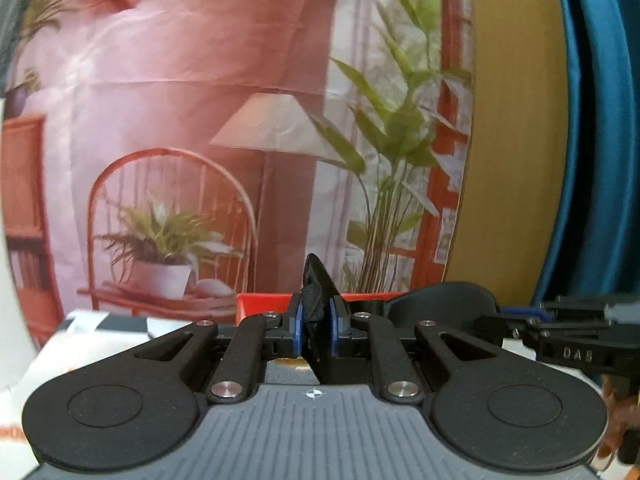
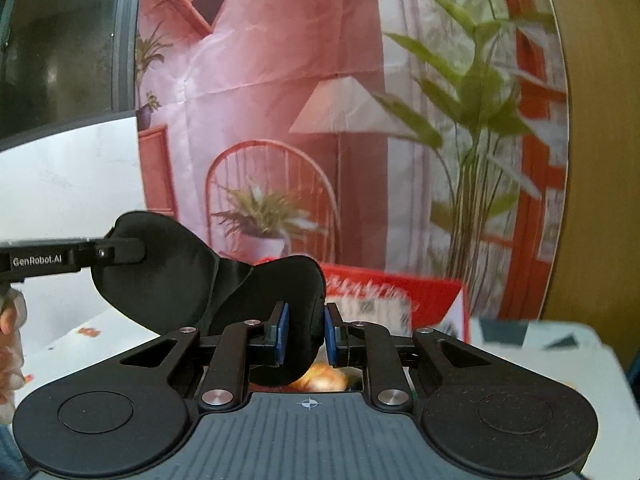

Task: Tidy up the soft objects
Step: 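Lift the black eye mask with both grippers over the red box, then open both grippers to drop the eye mask into the red box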

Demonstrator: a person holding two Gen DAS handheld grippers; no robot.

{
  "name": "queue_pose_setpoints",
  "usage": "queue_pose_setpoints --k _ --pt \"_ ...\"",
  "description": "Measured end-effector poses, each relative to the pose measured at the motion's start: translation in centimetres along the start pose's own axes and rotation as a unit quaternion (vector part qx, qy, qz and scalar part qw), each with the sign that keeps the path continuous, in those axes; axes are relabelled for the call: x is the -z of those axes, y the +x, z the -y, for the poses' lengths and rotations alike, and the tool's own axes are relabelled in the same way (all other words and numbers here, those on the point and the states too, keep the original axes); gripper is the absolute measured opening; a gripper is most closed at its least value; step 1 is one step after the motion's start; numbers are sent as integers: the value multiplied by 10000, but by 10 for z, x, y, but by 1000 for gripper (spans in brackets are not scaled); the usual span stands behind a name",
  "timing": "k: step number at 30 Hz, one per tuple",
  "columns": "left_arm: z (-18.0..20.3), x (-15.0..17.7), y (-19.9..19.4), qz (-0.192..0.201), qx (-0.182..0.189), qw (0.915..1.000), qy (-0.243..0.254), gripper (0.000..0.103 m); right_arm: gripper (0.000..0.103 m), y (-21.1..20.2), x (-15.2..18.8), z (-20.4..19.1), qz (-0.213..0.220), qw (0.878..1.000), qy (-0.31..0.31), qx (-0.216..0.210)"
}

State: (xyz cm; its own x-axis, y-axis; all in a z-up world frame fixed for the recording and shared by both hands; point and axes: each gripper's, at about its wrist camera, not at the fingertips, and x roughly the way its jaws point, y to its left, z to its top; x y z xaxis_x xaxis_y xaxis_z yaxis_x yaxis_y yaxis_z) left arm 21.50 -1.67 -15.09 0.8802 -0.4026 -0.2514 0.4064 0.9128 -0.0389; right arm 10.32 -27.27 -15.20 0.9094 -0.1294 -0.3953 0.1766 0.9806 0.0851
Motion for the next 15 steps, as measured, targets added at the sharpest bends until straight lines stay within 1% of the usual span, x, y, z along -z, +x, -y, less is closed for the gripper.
queue_pose_setpoints --k 3,6,9,12,15 --pt "9 -3 31 -281 54 9995 166 14 17 18 -12 10 -79 9999 -49 133" --pt "16 5 61 -671 104 9974 240 14 17 36 -15 24 -237 9994 -12 269" --pt "17 18 84 -1107 140 9934 262 14 17 56 -8 39 -590 9976 117 335" --pt "15 28 106 -1573 213 9871 193 14 17 73 5 48 -970 9944 201 356" --pt "13 35 121 -1909 280 9810 178 14 16 89 16 55 -1267 9906 382 357"
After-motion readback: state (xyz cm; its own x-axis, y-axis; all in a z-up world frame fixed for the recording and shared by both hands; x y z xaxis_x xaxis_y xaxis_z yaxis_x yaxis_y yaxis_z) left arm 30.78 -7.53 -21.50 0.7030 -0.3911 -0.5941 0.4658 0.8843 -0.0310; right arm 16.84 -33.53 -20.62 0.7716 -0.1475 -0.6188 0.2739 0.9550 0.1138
